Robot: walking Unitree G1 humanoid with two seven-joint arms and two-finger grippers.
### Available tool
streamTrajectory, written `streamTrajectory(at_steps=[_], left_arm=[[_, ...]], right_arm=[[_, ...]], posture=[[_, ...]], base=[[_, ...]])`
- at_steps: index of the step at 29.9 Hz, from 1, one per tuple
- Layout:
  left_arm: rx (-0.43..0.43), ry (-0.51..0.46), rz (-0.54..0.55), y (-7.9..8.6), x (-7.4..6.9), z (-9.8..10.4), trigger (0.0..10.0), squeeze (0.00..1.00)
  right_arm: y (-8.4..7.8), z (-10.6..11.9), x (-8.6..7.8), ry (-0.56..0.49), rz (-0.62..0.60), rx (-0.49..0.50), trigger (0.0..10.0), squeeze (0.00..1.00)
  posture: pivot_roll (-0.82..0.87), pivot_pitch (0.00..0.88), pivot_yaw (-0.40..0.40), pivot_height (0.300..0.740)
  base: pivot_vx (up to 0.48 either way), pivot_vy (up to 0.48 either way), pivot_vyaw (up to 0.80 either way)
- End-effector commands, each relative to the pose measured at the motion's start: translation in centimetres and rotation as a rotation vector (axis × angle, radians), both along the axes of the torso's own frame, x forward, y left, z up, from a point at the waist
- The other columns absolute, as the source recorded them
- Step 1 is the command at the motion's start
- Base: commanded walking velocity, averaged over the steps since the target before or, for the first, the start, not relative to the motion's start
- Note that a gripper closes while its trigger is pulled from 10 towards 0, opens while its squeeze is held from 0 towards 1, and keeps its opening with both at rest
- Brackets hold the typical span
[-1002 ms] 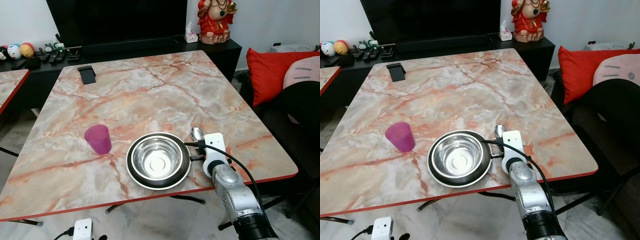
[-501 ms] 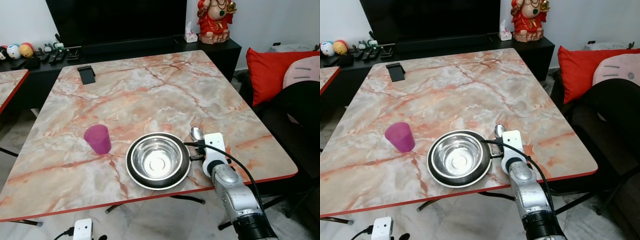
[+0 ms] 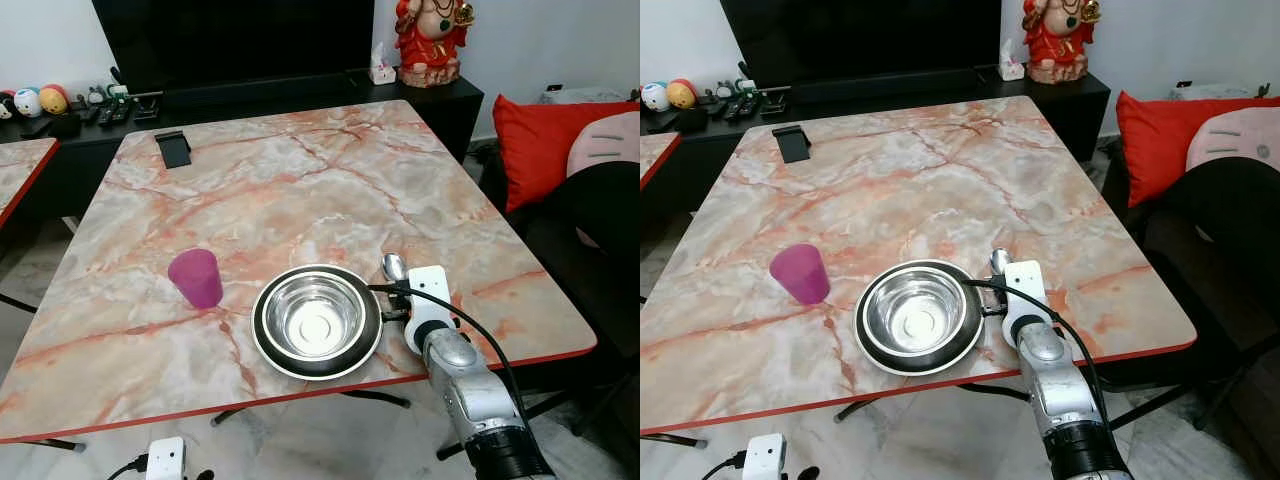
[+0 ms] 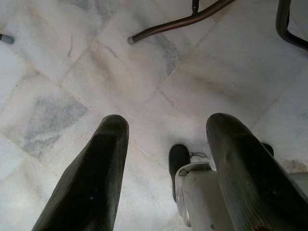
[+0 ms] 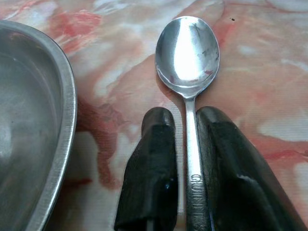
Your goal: Setting the table
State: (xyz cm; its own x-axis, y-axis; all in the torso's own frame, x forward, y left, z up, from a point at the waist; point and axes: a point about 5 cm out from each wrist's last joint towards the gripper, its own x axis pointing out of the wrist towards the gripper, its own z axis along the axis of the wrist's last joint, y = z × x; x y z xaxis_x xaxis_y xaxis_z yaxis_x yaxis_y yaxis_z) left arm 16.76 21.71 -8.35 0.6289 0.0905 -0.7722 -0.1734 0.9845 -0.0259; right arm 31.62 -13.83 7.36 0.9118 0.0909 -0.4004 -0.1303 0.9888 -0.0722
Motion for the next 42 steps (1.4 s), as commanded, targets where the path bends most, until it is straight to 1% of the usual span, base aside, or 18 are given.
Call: streamTrajectory(at_steps=[1, 3, 7, 8, 9, 10, 11, 12, 19, 24, 34, 42], left_arm=[[0.011, 0.012, 0.008, 0.42, -0.27, -0.05, 10.0, 0.00], [0.011, 0.011, 0.008, 0.42, -0.27, -0.05, 10.0, 0.00], [0.010, 0.011, 0.008, 0.41, -0.27, -0.05, 10.0, 0.00], [0.010, 0.011, 0.008, 0.40, -0.26, -0.05, 10.0, 0.00], [0.009, 0.011, 0.008, 0.38, -0.26, -0.06, 10.0, 0.00], [0.009, 0.011, 0.008, 0.38, -0.26, -0.06, 10.0, 0.00], [0.009, 0.011, 0.008, 0.38, -0.26, -0.06, 10.0, 0.00], [0.009, 0.011, 0.008, 0.38, -0.26, -0.06, 10.0, 0.00], [0.010, 0.011, 0.007, 0.38, -0.26, -0.06, 10.0, 0.00], [0.010, 0.011, 0.005, 0.38, -0.28, -0.06, 10.0, 0.00], [0.008, 0.011, 0.006, 0.39, -0.28, -0.06, 10.0, 0.00], [0.009, 0.011, 0.007, 0.41, -0.23, -0.04, 10.0, 0.00]], right_arm=[[0.29, 0.13, 0.14, 0.005, 0.008, 0.002, 10.0, 0.65], [0.38, 0.10, 0.12, 0.006, 0.012, 0.003, 10.0, 0.66], [0.42, 0.11, 0.14, 0.006, 0.013, 0.001, 10.0, 0.63], [0.40, 0.12, 0.16, 0.006, 0.012, 0.001, 10.0, 0.58], [0.38, 0.13, 0.20, 0.006, 0.010, -0.001, 10.0, 0.42], [0.38, 0.13, 0.20, 0.006, 0.010, -0.001, 10.0, 0.42], [0.38, 0.12, 0.20, 0.006, 0.010, -0.001, 10.0, 0.10], [0.37, 0.12, 0.21, 0.006, 0.010, -0.004, 10.0, 0.00], [0.45, 0.15, 0.22, 0.010, 0.012, 0.002, 10.0, 0.00], [0.62, 0.21, 0.24, 0.016, 0.003, 0.039, 10.0, 0.00], [0.01, 0.36, 0.39, 0.000, -0.018, -0.015, 10.0, 0.00], [0.02, 0.36, 0.43, -0.002, -0.020, -0.013, 10.0, 0.00]], posture=[[-0.11, 0.000, 0.077, 0.740], [-0.11, 0.000, 0.077, 0.740], [-0.11, 0.000, 0.077, 0.740], [-0.11, 0.000, 0.075, 0.740], [-0.11, 0.000, 0.075, 0.740], [-0.11, 0.000, 0.075, 0.740], [-0.11, 0.000, 0.075, 0.740], [-0.11, 0.000, 0.075, 0.740], [-0.11, 0.000, 0.075, 0.740], [-0.11, 0.000, 0.076, 0.740], [-0.11, 0.000, 0.074, 0.740], [-0.11, 0.000, 0.076, 0.740]], base=[[0.000, 0.000, 0.00], [0.000, 0.000, 0.00], [0.000, 0.000, 0.00], [0.000, 0.000, 0.00], [0.000, 0.000, 0.00], [0.000, 0.000, 0.00], [0.000, 0.000, 0.00], [0.000, 0.000, 0.00], [0.000, 0.000, 0.00], [0.000, 0.000, 0.00], [0.000, 0.000, 0.00], [0.000, 0.000, 0.00]])
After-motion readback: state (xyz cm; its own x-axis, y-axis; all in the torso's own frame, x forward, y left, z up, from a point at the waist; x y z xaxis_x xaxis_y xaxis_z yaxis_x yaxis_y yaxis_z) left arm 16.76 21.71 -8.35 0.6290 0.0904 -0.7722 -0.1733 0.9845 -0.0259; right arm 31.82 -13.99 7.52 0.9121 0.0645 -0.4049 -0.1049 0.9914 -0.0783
